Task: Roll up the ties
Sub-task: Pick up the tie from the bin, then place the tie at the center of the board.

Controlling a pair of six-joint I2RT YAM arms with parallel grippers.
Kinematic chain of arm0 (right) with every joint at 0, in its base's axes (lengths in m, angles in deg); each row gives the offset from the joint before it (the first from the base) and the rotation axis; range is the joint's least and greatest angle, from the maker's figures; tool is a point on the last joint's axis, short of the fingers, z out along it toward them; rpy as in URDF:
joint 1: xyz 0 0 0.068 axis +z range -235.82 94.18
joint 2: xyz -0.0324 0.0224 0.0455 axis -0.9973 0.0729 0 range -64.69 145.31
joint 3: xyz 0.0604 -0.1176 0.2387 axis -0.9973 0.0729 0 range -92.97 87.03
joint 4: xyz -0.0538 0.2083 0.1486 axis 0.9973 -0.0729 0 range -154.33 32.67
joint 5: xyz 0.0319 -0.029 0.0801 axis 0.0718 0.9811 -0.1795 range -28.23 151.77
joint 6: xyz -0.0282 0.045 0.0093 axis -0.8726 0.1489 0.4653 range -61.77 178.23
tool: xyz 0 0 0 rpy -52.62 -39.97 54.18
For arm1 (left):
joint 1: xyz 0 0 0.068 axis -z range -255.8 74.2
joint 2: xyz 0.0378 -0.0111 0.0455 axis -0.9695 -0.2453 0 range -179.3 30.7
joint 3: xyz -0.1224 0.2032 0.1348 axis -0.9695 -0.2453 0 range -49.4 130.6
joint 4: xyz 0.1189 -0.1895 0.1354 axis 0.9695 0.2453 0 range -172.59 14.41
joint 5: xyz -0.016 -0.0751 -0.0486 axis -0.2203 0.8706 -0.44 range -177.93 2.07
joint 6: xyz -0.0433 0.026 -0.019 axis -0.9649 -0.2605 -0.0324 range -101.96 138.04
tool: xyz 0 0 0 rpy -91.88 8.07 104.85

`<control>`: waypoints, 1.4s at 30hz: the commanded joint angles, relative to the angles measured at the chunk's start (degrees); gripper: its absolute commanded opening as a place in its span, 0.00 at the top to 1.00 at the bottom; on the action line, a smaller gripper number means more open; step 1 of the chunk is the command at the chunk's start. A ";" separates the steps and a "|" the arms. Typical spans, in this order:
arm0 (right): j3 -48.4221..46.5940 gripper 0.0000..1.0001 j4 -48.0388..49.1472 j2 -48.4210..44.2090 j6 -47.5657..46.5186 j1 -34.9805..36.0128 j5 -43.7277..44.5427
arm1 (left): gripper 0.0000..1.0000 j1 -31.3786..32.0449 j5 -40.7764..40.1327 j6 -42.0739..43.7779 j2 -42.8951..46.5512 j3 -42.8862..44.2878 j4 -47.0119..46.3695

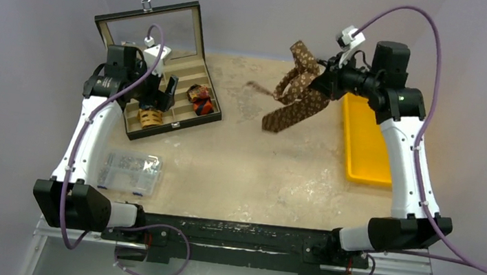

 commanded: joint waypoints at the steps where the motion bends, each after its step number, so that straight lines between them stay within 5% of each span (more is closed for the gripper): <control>1: 10.19 1.00 0.80 -0.92 -1.71 2.98 4.21 | 0.00 0.20 2.27 -1.34 2.44 1.99 -1.88; 2: 12.55 0.94 1.04 -0.76 -3.21 3.50 5.12 | 0.00 0.20 2.70 -1.33 2.52 1.88 -1.71; 5: 17.34 0.33 -1.37 1.41 -7.58 4.28 9.82 | 0.00 0.20 3.45 -1.35 2.86 1.61 -1.45; 7: 17.52 0.21 -4.66 2.66 -10.14 3.91 11.99 | 0.00 0.20 3.98 -0.80 3.03 1.59 -0.93; 13: 21.84 0.25 -11.78 -3.76 -14.80 -6.03 15.54 | 0.00 0.20 8.36 4.10 5.49 -1.87 0.47; 23: 41.89 0.46 -23.05 -13.51 -32.88 -25.07 38.53 | 0.00 0.20 12.16 9.18 6.18 -5.08 1.30; 33: 50.12 0.45 0.83 -2.47 -26.07 -25.93 40.45 | 0.00 1.89 13.52 9.93 6.21 -4.86 0.39; 42: 33.14 0.41 12.56 16.32 -21.83 -25.67 37.25 | 0.00 7.09 12.27 12.69 3.08 -4.83 -1.30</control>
